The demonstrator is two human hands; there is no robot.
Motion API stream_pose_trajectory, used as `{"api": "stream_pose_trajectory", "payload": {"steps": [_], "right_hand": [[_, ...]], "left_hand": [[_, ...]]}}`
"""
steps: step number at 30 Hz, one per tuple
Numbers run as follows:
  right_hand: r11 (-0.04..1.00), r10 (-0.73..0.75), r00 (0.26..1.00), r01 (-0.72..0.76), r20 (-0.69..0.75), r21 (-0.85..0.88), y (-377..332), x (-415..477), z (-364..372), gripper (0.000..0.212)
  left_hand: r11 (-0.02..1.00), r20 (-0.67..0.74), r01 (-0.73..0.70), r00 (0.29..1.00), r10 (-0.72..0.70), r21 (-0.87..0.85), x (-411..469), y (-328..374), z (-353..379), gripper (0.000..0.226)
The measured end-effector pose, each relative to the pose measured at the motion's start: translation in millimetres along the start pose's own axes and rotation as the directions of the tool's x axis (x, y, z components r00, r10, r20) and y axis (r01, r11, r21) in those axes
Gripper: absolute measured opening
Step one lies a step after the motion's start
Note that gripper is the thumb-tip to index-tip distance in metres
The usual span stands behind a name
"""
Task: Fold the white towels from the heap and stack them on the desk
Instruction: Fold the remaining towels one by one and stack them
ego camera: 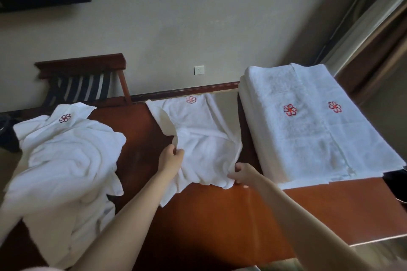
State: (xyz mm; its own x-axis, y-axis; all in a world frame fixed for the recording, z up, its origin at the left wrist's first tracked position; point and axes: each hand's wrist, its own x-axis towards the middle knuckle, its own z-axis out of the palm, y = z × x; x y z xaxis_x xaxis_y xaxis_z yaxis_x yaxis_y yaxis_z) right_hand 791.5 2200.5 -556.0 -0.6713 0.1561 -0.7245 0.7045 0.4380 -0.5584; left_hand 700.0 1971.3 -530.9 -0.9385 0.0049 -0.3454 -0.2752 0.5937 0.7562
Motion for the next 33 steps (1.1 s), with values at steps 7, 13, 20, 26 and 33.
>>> {"api": "stream_pose_trajectory", "payload": {"steps": [7, 13, 20, 26, 33], "right_hand": [[0.752, -0.146, 0.975, 0.219, -0.167, 0.621, -56, -19, -15, 0.014], [0.504, -0.256, 0.934, 0.349, -0.249, 0.790, -104, -42, -63, 0.019], [0.542, -0.243, 0.967, 0.206, -0.083, 0.815, -77, -34, -42, 0.042], [0.974, -0.044, 0.998, 0.033, 0.047, 0.225, -5, -17, 2, 0.076], [0.878, -0.094, 0.996, 0.086, 0.006, -0.472, 21, -16, 29, 0.061]], "left_hand": [[0.954, 0.016, 0.164, 0.986, -0.165, -0.250, -9, 4, -16, 0.030], [0.986, -0.005, 0.134, 0.991, -0.135, -0.099, -3, -1, -40, 0.055], [0.953, 0.078, 0.297, 0.950, -0.301, 0.059, -11, -40, -37, 0.045], [0.909, 0.140, 0.349, 0.912, -0.385, 0.227, -44, -78, -28, 0.049], [0.867, 0.104, 0.432, 0.878, -0.467, 0.248, -68, -85, -22, 0.059]]}}
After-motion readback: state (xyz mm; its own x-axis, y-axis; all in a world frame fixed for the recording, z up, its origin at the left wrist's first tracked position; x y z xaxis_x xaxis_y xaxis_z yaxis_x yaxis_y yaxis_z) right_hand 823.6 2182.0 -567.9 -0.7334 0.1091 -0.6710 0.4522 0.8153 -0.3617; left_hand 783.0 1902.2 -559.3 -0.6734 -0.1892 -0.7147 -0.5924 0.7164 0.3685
